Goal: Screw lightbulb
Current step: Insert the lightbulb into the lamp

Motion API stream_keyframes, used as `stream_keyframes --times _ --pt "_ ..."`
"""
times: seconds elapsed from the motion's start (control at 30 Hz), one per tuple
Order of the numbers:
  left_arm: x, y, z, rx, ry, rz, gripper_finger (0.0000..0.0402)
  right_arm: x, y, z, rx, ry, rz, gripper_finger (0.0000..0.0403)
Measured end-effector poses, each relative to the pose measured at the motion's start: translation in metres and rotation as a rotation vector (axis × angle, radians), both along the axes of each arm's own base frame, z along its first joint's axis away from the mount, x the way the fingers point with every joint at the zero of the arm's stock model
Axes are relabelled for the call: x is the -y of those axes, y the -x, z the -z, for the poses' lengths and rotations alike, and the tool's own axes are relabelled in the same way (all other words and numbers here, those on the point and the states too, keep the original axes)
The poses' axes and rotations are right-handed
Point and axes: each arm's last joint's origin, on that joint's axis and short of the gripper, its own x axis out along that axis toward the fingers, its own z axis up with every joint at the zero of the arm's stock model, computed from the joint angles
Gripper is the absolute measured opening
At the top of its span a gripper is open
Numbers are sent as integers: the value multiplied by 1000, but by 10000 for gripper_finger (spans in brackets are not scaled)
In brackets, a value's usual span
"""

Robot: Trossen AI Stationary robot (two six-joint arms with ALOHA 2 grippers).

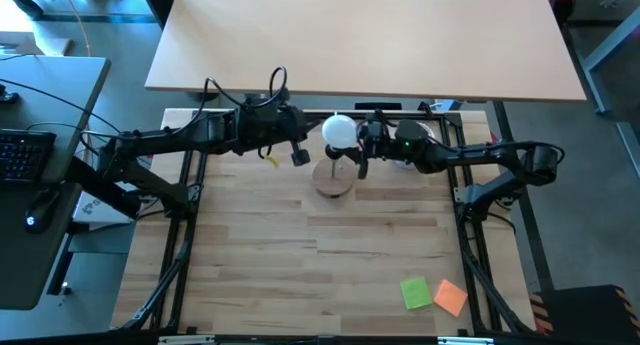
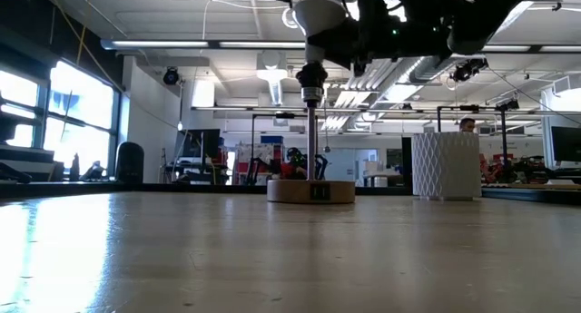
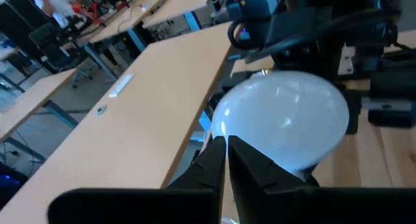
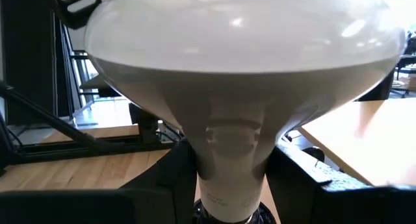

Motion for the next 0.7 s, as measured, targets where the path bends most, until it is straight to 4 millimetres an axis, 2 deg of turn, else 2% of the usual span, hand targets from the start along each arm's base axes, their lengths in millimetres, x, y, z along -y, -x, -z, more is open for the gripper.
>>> stream_keyframes --times 0.47,0.7 --pt "0 -1 -4 38 -6 6 33 6 0 1 -44 -52 12 147" --pt "0 -1 -4 38 -5 11 33 9 -8 11 -54 -93 28 146"
